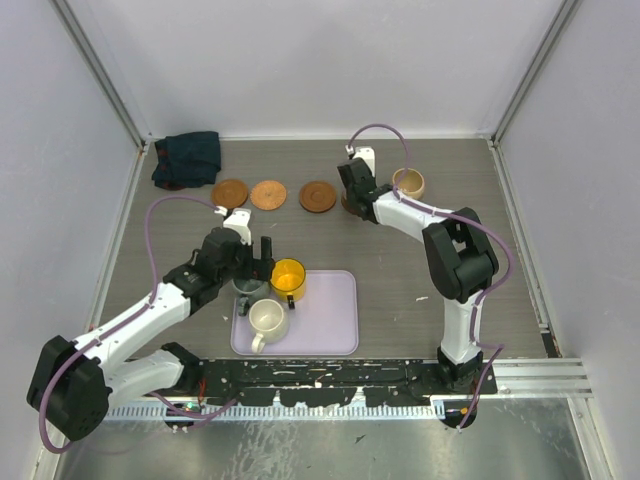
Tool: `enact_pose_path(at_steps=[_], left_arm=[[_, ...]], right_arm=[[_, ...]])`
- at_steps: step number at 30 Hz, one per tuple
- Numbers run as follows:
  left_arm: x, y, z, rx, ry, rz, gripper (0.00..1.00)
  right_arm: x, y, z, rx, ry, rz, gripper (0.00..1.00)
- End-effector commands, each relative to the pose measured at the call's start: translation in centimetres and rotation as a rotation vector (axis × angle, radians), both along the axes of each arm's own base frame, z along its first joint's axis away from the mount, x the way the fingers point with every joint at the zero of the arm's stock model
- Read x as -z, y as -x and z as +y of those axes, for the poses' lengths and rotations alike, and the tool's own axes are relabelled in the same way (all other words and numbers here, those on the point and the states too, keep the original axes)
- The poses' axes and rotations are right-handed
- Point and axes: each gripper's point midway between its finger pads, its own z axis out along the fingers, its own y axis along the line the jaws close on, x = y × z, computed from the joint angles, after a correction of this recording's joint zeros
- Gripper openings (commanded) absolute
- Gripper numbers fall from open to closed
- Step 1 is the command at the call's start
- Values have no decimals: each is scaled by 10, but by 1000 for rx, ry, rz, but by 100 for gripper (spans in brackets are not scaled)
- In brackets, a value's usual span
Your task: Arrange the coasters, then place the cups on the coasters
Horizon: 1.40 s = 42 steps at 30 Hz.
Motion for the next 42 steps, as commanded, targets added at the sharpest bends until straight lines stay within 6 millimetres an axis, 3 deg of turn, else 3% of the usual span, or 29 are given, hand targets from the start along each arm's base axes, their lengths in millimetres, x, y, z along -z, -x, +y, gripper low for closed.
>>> enact_pose_path(at_steps=[1, 22, 36, 42], left_arm=[[-30, -16, -10, 2, 57, -89, 98], [-34, -12, -8, -2, 65, -91, 98], [-37, -8, -6, -2, 69, -91, 98], [-37, -7, -5, -1, 67, -90, 98]], right_arm=[[-35, -22, 3, 19, -56, -134, 1], [-22, -9, -5, 30, -63, -96, 1], [-34, -5, -6, 41, -81, -99, 1], [-37, -2, -6, 40, -88, -93, 23]])
